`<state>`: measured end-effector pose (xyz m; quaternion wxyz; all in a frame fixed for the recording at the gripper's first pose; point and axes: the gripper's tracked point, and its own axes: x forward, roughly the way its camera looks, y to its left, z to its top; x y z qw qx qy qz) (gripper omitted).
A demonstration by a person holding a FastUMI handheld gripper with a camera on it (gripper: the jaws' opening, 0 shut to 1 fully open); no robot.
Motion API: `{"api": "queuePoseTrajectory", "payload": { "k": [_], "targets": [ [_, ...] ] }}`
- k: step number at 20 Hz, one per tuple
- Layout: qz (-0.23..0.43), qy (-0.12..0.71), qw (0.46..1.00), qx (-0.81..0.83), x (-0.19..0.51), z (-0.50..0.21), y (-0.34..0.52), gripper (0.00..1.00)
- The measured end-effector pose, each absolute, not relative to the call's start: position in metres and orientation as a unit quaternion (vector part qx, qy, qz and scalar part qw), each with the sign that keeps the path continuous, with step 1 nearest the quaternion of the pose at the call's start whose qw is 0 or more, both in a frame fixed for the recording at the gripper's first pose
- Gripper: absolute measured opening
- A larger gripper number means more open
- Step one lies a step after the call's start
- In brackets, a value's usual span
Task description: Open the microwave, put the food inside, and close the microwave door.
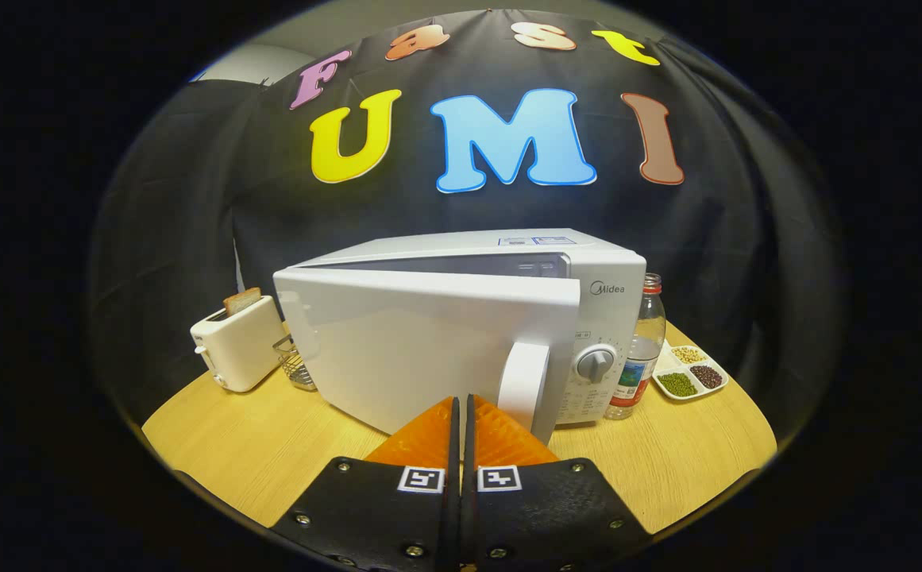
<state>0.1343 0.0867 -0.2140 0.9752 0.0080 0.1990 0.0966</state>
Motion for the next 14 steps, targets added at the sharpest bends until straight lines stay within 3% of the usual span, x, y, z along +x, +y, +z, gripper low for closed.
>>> {"api": "queuePoseTrajectory", "payload": {
  "k": [14],
  "targets": [
    [0.062,0.178,0.982,0.012,0.205,-0.207,0.080,0.01]
  ]
}}
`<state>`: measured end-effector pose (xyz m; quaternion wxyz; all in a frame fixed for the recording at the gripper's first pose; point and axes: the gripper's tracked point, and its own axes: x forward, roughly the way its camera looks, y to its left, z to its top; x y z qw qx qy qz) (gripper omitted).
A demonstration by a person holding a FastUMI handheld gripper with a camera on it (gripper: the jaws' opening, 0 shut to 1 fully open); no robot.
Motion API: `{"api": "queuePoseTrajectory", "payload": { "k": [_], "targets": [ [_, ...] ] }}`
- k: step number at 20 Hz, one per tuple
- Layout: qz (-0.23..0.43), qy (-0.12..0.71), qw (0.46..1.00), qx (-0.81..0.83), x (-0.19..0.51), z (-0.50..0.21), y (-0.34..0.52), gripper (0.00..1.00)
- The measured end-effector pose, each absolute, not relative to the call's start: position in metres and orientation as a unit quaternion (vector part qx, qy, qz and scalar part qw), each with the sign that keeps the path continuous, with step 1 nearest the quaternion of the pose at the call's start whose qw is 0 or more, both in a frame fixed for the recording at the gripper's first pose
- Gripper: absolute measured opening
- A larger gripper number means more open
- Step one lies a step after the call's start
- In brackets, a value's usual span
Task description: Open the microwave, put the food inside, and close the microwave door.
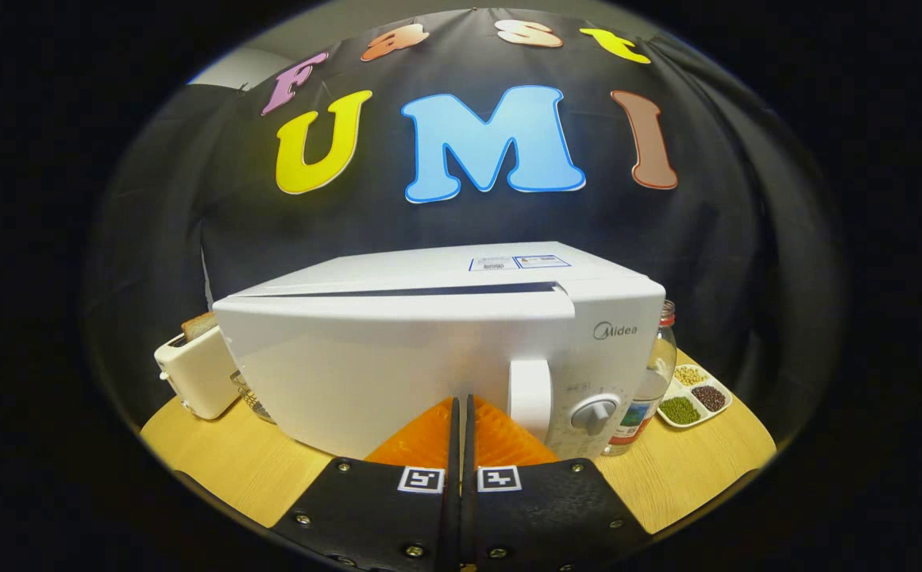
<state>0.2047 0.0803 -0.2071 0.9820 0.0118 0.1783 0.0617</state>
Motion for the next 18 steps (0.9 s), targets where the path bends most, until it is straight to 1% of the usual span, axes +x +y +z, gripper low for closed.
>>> {"api": "queuePoseTrajectory", "payload": {
  "k": [7,8,9,10,11,13,18],
  "targets": [
    [0.051,0.161,0.986,-0.015,0.216,-0.206,0.081,0.01],
    [0.049,0.173,0.984,-0.017,0.220,-0.209,0.080,0.01],
    [0.045,0.170,0.984,-0.007,0.221,-0.206,0.081,0.01],
    [0.048,0.168,0.984,-0.013,0.220,-0.207,0.084,0.05],
    [0.045,0.173,0.984,-0.016,0.219,-0.209,0.082,0.05],
    [0.041,0.176,0.984,0.001,0.210,-0.200,0.080,0.05],
    [0.035,0.150,0.988,0.001,0.166,-0.160,0.072,0.05]
  ]
}}
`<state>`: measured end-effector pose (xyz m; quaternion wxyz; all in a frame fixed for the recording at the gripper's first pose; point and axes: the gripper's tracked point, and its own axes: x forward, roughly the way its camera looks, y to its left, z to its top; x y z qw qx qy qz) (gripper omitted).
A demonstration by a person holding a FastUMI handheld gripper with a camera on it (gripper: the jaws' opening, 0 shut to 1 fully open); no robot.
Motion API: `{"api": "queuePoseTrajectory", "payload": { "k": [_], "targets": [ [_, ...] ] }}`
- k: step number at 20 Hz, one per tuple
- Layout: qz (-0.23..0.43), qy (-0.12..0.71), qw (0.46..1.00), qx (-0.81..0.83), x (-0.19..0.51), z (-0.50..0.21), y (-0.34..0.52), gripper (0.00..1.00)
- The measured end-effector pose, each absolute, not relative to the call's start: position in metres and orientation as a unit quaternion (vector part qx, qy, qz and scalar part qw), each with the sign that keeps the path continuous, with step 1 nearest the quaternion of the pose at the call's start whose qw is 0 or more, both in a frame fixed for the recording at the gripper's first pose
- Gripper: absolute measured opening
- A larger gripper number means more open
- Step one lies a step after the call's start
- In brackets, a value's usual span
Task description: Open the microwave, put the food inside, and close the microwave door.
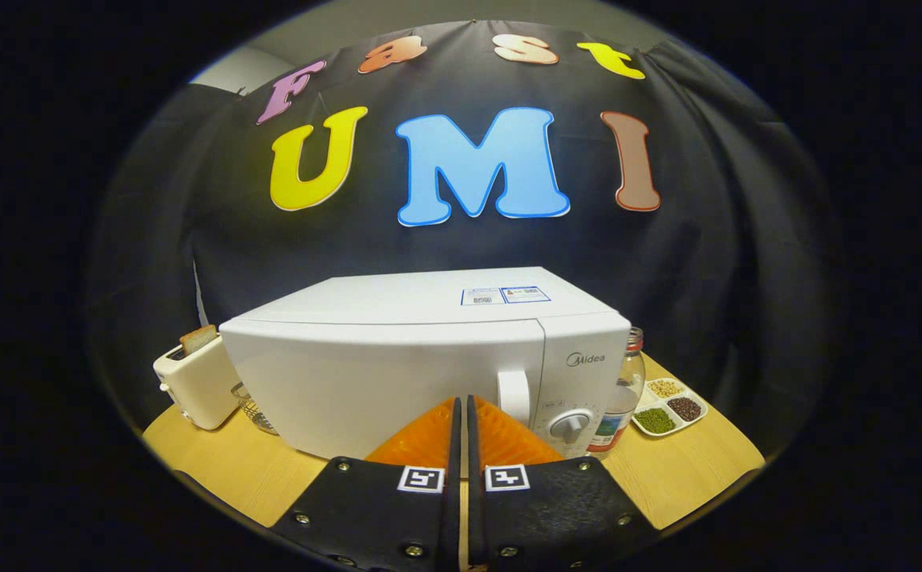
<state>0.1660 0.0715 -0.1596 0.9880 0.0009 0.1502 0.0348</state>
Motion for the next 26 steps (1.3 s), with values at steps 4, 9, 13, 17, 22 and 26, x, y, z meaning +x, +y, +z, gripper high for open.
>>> {"api": "queuePoseTrajectory", "payload": {
  "k": [4,9,13,17,22,26],
  "targets": [
    [0.025,0.130,0.991,0.006,0.126,-0.127,0.064,0.04],
    [0.019,0.111,0.994,0.004,0.074,-0.097,0.054,0.05],
    [0.009,0.097,0.995,-0.008,0.034,-0.082,0.046,0.05],
    [0.001,0.093,0.996,-0.003,-0.002,-0.074,0.039,0.04],
    [0.005,0.090,0.996,-0.009,-0.031,-0.073,0.039,0.04],
    [0.025,0.090,0.996,0.003,-0.045,-0.074,0.047,0.43]
  ]
}}
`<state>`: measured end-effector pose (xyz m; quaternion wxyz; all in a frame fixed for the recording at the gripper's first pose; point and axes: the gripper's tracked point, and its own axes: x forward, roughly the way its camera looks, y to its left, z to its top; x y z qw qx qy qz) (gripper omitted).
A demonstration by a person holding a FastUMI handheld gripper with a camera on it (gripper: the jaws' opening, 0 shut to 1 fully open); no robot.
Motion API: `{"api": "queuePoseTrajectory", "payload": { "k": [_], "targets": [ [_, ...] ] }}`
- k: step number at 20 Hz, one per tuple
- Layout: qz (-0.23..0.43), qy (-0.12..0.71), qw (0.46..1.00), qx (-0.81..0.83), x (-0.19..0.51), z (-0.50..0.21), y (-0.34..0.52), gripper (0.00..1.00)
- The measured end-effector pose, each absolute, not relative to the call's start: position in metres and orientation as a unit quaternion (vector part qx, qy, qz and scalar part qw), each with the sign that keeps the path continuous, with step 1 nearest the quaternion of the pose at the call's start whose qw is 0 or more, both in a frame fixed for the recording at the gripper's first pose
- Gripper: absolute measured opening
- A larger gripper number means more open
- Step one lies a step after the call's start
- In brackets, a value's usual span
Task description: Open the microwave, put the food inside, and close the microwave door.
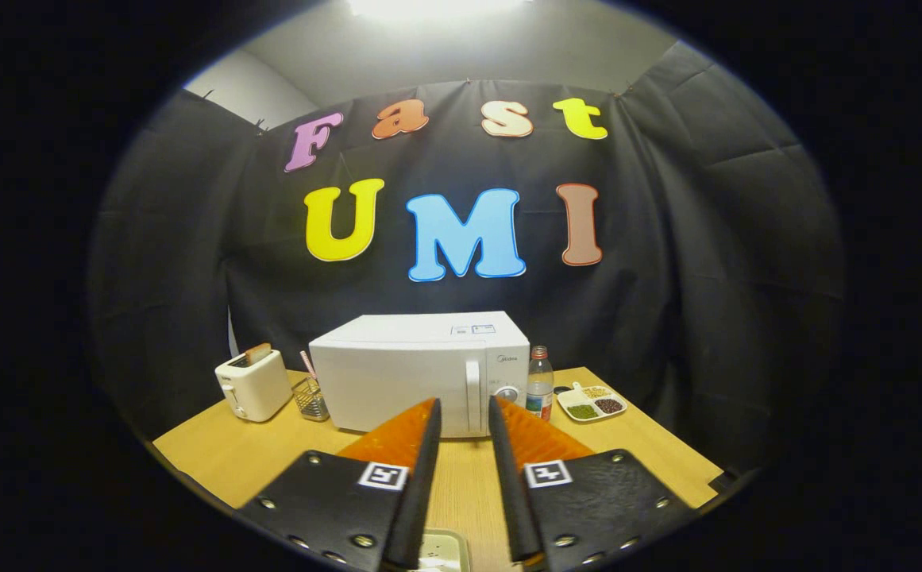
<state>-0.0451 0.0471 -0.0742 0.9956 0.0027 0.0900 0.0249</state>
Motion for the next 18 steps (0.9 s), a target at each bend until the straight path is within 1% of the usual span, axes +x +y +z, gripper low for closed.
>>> {"api": "queuePoseTrajectory", "payload": {
  "k": [1,2,3,4,5,7,18],
  "targets": [
    [0.024,0.088,0.996,0.000,-0.046,-0.074,0.045,0.59],
    [0.025,0.087,0.996,0.000,-0.048,-0.075,0.047,0.63],
    [0.025,0.086,0.996,-0.001,-0.049,-0.074,0.046,0.73],
    [0.024,0.083,0.996,0.000,-0.050,-0.074,0.046,0.80],
    [0.020,0.082,0.996,0.001,-0.050,-0.073,0.044,0.91],
    [0.019,0.077,0.997,0.006,-0.050,-0.070,0.044,0.92],
    [0.019,0.063,0.998,0.008,-0.045,-0.057,0.042,0.92]
  ]
}}
